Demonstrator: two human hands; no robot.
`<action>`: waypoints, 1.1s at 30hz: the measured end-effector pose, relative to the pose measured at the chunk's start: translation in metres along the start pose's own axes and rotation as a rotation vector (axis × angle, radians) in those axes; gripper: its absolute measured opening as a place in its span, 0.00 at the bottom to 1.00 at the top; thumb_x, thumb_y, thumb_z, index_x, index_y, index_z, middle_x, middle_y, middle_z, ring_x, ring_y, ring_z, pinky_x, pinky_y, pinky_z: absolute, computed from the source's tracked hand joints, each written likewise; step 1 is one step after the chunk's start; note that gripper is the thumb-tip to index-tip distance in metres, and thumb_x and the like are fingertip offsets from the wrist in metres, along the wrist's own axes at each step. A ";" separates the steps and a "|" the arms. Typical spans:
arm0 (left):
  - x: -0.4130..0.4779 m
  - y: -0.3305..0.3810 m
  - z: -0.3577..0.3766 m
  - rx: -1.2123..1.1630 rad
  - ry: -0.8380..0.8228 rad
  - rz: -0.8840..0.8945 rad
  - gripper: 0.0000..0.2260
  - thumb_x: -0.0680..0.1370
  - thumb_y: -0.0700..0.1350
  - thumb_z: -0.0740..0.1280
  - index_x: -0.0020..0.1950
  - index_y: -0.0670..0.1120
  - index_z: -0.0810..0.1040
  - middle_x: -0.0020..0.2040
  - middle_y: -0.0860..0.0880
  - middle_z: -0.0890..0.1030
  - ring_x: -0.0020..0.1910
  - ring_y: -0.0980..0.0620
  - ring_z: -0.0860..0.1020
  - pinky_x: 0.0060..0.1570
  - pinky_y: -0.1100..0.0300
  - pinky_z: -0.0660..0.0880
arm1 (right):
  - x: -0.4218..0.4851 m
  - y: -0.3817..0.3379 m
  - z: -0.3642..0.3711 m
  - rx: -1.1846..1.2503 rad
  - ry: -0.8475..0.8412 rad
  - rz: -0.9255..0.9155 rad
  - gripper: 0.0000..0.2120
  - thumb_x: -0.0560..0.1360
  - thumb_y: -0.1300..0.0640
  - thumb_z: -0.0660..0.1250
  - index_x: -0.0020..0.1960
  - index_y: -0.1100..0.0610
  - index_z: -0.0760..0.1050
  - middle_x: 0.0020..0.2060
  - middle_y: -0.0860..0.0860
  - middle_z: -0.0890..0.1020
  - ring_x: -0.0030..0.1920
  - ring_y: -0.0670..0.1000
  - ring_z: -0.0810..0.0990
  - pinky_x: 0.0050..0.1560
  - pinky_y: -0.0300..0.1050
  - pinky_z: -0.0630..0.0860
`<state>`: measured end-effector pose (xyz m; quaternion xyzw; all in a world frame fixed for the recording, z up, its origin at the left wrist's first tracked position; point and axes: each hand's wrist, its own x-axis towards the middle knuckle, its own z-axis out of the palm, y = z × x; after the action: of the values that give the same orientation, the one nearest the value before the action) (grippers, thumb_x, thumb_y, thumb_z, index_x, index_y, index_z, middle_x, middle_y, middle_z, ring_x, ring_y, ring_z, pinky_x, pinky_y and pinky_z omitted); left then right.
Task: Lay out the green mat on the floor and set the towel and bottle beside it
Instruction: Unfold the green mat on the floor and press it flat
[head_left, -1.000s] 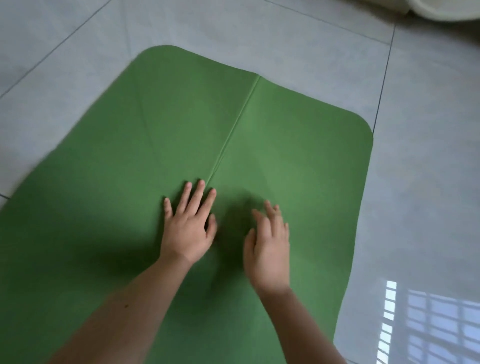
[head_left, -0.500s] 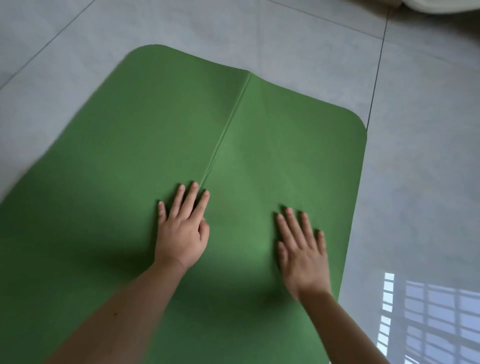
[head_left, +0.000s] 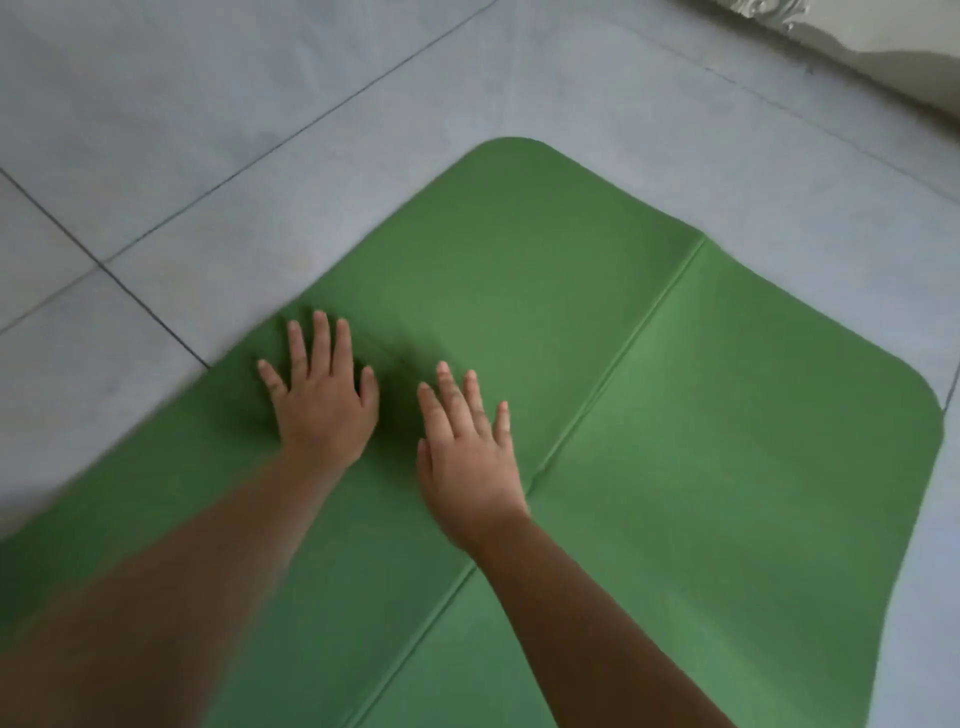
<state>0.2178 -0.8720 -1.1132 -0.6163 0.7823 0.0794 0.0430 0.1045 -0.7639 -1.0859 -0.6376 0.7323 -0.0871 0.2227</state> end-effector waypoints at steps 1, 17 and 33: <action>0.008 -0.014 0.000 0.035 -0.025 -0.013 0.27 0.81 0.54 0.49 0.78 0.49 0.44 0.78 0.49 0.42 0.77 0.46 0.40 0.70 0.35 0.43 | 0.016 -0.016 0.011 -0.015 -0.035 -0.061 0.28 0.81 0.56 0.50 0.77 0.54 0.43 0.77 0.50 0.40 0.76 0.55 0.36 0.72 0.61 0.38; 0.020 -0.033 0.004 -0.037 -0.093 -0.010 0.27 0.76 0.54 0.41 0.77 0.54 0.49 0.73 0.54 0.35 0.73 0.47 0.31 0.69 0.34 0.41 | 0.135 0.011 -0.009 -0.280 -0.079 0.075 0.29 0.79 0.46 0.43 0.77 0.53 0.41 0.75 0.51 0.37 0.74 0.57 0.34 0.70 0.60 0.36; 0.018 -0.032 0.009 -0.063 -0.008 0.025 0.24 0.79 0.46 0.52 0.76 0.48 0.58 0.78 0.48 0.53 0.77 0.44 0.44 0.68 0.32 0.46 | 0.001 0.044 0.008 -0.261 0.054 0.210 0.26 0.75 0.49 0.50 0.72 0.55 0.62 0.71 0.49 0.63 0.70 0.54 0.63 0.63 0.60 0.63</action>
<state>0.2443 -0.8950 -1.1277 -0.6073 0.7868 0.1072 0.0257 0.0689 -0.7564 -1.1117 -0.5787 0.8056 0.0154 0.1261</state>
